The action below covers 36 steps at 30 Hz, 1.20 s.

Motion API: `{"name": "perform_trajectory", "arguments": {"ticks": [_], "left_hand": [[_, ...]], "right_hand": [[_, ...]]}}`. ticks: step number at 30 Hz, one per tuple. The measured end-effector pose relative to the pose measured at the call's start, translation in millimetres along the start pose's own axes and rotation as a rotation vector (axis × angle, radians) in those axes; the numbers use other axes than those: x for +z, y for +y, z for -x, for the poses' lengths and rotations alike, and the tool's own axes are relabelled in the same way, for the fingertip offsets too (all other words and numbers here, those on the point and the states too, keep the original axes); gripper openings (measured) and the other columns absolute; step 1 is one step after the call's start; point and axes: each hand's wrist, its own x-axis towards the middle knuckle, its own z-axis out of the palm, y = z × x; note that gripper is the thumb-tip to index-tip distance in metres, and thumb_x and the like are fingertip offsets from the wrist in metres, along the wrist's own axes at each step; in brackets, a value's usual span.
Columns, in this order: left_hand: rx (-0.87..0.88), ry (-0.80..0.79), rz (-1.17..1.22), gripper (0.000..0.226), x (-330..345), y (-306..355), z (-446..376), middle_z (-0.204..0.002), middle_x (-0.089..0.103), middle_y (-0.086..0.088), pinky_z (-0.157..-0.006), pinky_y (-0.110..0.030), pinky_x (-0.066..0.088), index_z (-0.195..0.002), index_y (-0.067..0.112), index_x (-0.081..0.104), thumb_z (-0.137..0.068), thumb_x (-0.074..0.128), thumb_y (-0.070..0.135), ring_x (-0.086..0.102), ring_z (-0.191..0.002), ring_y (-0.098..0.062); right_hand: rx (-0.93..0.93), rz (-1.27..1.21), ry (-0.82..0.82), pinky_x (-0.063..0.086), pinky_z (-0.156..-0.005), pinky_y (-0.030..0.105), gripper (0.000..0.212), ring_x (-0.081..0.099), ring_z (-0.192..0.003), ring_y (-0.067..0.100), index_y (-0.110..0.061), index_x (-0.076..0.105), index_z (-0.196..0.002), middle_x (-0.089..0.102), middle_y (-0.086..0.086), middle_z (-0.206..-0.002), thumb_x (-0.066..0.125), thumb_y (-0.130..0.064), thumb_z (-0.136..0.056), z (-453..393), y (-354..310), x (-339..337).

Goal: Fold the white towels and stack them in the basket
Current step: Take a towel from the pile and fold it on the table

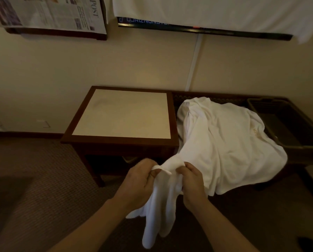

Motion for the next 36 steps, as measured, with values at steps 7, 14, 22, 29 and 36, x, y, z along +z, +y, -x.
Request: {"name": "perform_trajectory", "arguments": {"ticks": [7, 14, 22, 29, 36], "left_hand": [[-0.521, 0.013, 0.421, 0.016, 14, 32, -1, -0.103, 0.065, 0.01, -0.072, -0.02, 0.05, -0.107, 0.032, 0.062, -0.106, 0.047, 0.027, 0.063, -0.094, -0.006], [-0.473, 0.182, 0.446, 0.013, 23, 29, 1, -0.093, 0.068, 0.001, -0.076, -0.03, 0.059, -0.099, 0.021, 0.066, -0.103, 0.054, 0.02, 0.067, -0.087, -0.011], [-0.285, 0.25, 0.214, 0.009, 23, 21, 14, -0.08, 0.065, 0.004, -0.064, -0.023, 0.055, -0.089, 0.022, 0.064, -0.096, 0.064, 0.017, 0.064, -0.075, -0.011], [-0.352, 0.32, 0.193, 0.014, 14, 15, 16, -0.07, 0.06, 0.001, -0.055, -0.019, 0.049, -0.08, 0.016, 0.061, -0.093, 0.067, 0.012, 0.059, -0.064, -0.012], [-0.33, 0.3, 0.305, 0.009, 2, 23, 15, -0.08, 0.068, 0.005, -0.059, -0.025, 0.056, -0.086, 0.018, 0.069, -0.095, 0.067, 0.021, 0.066, -0.072, -0.014]], "right_hand": [[-0.033, 0.052, -0.042, 0.057, -0.089, 0.044, 0.016, 0.067, -0.099, 0.025, -0.021, 0.073, -0.096, 0.074, 0.003, -0.096, 0.059, -0.026, -0.1, 12, 16, 4], [-0.14, 0.098, -0.179, 0.057, -0.072, 0.022, 0.026, 0.071, -0.087, 0.009, -0.027, 0.075, -0.095, 0.077, -0.009, -0.09, 0.054, -0.013, -0.101, 30, 16, 10], [-0.322, 0.091, -0.282, 0.056, -0.075, 0.033, 0.036, 0.064, -0.089, 0.036, -0.032, 0.079, -0.082, 0.07, 0.02, -0.092, 0.056, -0.012, -0.1, 37, 17, 9], [-0.459, 0.185, -0.313, 0.059, -0.077, 0.036, 0.022, 0.07, -0.087, 0.022, -0.019, 0.078, -0.093, 0.074, 0.006, -0.088, 0.058, -0.011, -0.1, 33, 21, 12], [-0.391, 0.242, -0.514, 0.057, -0.08, 0.037, 0.023, 0.067, -0.091, 0.022, -0.021, 0.075, -0.103, 0.07, 0.005, -0.094, 0.051, -0.021, -0.102, 28, 13, 19]]}}
